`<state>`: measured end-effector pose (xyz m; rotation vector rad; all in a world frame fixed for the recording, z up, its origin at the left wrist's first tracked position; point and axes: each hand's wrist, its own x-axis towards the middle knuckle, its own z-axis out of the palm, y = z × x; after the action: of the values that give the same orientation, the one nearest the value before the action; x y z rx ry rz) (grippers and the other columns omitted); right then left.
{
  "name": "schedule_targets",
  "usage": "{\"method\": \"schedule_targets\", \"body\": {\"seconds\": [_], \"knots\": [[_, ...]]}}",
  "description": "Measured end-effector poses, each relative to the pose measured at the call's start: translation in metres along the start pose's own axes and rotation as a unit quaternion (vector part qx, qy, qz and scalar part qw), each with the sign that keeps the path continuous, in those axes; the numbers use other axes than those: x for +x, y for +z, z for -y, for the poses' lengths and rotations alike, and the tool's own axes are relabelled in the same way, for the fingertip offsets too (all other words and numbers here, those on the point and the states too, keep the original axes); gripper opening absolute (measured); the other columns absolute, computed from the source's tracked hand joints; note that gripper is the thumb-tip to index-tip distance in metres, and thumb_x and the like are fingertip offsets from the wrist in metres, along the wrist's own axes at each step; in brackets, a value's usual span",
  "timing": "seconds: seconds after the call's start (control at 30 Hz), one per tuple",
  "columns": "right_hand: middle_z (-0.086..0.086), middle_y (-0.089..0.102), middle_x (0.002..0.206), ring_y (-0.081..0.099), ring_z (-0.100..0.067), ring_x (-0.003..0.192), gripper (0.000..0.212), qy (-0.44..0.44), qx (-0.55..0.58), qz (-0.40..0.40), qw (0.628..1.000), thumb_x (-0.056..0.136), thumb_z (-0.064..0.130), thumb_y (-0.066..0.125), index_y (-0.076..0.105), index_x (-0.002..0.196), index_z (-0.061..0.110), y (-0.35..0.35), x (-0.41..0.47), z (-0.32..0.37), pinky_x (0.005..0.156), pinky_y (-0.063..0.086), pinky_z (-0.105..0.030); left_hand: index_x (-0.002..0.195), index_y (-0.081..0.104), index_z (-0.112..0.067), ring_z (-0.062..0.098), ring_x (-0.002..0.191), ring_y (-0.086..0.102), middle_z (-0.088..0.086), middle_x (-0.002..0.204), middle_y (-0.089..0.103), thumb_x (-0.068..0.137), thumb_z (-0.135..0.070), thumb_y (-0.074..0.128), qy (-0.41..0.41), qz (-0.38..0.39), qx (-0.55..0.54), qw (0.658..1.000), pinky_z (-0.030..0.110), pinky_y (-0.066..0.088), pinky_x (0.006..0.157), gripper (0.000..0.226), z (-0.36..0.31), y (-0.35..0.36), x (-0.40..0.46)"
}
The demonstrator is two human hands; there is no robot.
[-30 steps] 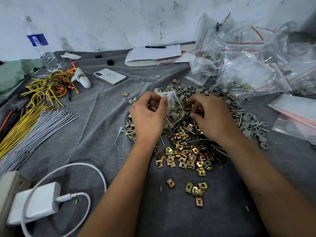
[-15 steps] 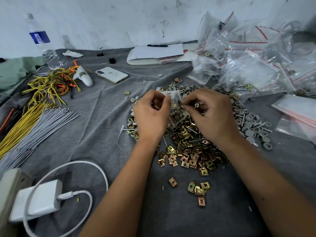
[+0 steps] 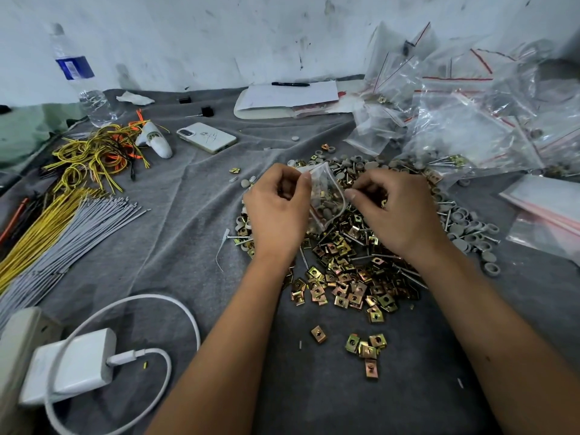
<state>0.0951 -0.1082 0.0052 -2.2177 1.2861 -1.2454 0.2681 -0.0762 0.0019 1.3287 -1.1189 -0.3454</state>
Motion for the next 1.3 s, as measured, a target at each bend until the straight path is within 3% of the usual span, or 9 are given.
{"method": "schedule_targets", "body": {"seconds": [0.23, 0.4, 0.53, 0.67, 0.87, 1.0, 1.13, 1.23, 1.3], "knots": [[0.005, 0.067, 0.072, 0.061, -0.011, 0.063, 0.025, -0.007, 0.0, 0.021, 1.0, 0.099, 0.036, 0.064, 0.075, 0.091, 0.015, 0.001, 0.0, -0.004, 0.059, 0.044, -0.028, 0.079, 0.068, -0.01, 0.031, 0.055, 0.057, 0.021, 0.07, 0.067, 0.097, -0.012, 0.07, -0.006, -0.042, -0.056, 0.998, 0.037, 0.046, 0.048, 0.019, -0.029, -0.019, 0.015], [0.007, 0.07, 0.081, 0.062, -0.009, 0.073, 0.017, -0.026, -0.01, 0.064, 0.998, 0.099, 0.032, 0.066, 0.076, 0.096, 0.018, 0.002, -0.001, -0.004, 0.068, 0.046, -0.027, 0.07, 0.064, -0.006, 0.014, 0.039, 0.048, -0.003, 0.05, 0.056, 0.096, -0.003, 0.068, -0.092, -0.087, -0.155, 0.98, 0.024, 0.04, 0.041, 0.026, -0.05, -0.038, 0.039], [0.008, 0.068, 0.101, 0.056, -0.014, 0.101, 0.013, -0.062, -0.07, 0.131, 0.987, 0.091, 0.032, 0.075, 0.076, 0.102, 0.025, 0.005, -0.002, -0.005, 0.089, 0.047, -0.034, 0.047, 0.066, -0.018, 0.013, 0.044, 0.046, -0.004, 0.049, 0.055, 0.093, -0.002, 0.067, -0.131, -0.023, -0.249, 0.959, 0.023, 0.038, 0.047, 0.049, -0.074, -0.056, 0.047], [0.01, 0.051, 0.107, 0.041, -0.011, 0.112, 0.02, -0.053, -0.11, 0.207, 0.971, 0.088, 0.043, 0.075, 0.072, 0.108, 0.038, 0.006, -0.004, -0.004, 0.094, 0.04, -0.033, 0.057, 0.067, -0.015, 0.013, 0.049, 0.046, 0.0, 0.056, 0.056, 0.091, -0.001, 0.066, -0.12, -0.029, -0.251, 0.96, 0.022, 0.036, 0.048, 0.037, -0.092, -0.072, 0.05], [0.012, 0.048, 0.109, 0.033, -0.01, 0.111, 0.016, -0.042, -0.116, 0.235, 0.964, 0.089, 0.043, 0.074, 0.063, 0.098, 0.037, 0.008, -0.003, -0.001, 0.102, 0.037, -0.035, 0.069, 0.044, -0.024, 0.001, 0.05, 0.049, -0.017, 0.047, 0.047, 0.072, -0.034, 0.057, -0.007, -0.064, 0.01, 0.998, 0.019, 0.041, 0.057, 0.017, -0.11, -0.123, 0.061], [0.012, 0.053, 0.104, 0.041, -0.011, 0.109, 0.01, -0.054, -0.109, 0.217, 0.969, 0.092, 0.038, 0.071, 0.068, 0.098, 0.03, 0.008, -0.003, 0.0, 0.097, 0.041, -0.035, 0.073, 0.067, -0.025, -0.003, 0.058, 0.057, -0.014, 0.06, 0.058, 0.07, -0.035, 0.051, 0.113, -0.14, 0.155, 0.971, 0.021, 0.051, 0.061, 0.018, -0.106, -0.084, 0.037], [0.005, 0.066, 0.104, 0.055, -0.013, 0.103, 0.017, -0.057, -0.095, 0.162, 0.981, 0.093, 0.032, 0.072, 0.073, 0.105, 0.02, 0.005, -0.004, 0.0, 0.092, 0.049, -0.036, 0.084, 0.066, -0.012, 0.024, 0.075, 0.06, 0.003, 0.081, 0.064, 0.089, -0.018, 0.063, 0.07, -0.016, 0.278, 0.958, 0.042, 0.05, 0.069, 0.009, -0.046, -0.028, -0.013], [0.001, 0.073, 0.105, 0.064, -0.013, 0.096, 0.015, -0.055, -0.068, 0.127, 0.988, 0.092, 0.02, 0.075, 0.074, 0.106, 0.017, 0.004, -0.004, 0.0, 0.09, 0.053, -0.033, 0.078, 0.065, -0.016, 0.02, 0.077, 0.053, 0.002, 0.088, 0.061, 0.089, -0.019, 0.063, 0.043, 0.017, 0.329, 0.943, 0.036, 0.039, 0.068, 0.011, -0.013, -0.021, -0.026], [0.002, 0.074, 0.105, 0.064, -0.009, 0.093, 0.016, -0.051, -0.055, 0.105, 0.992, 0.09, 0.016, 0.078, 0.076, 0.106, 0.018, 0.005, -0.004, 0.001, 0.088, 0.048, -0.017, 0.072, 0.062, -0.018, 0.017, 0.071, 0.053, -0.001, 0.079, 0.061, 0.088, -0.017, 0.065, 0.047, 0.023, 0.316, 0.947, 0.033, 0.036, 0.065, 0.016, -0.003, -0.024, -0.025]]}}
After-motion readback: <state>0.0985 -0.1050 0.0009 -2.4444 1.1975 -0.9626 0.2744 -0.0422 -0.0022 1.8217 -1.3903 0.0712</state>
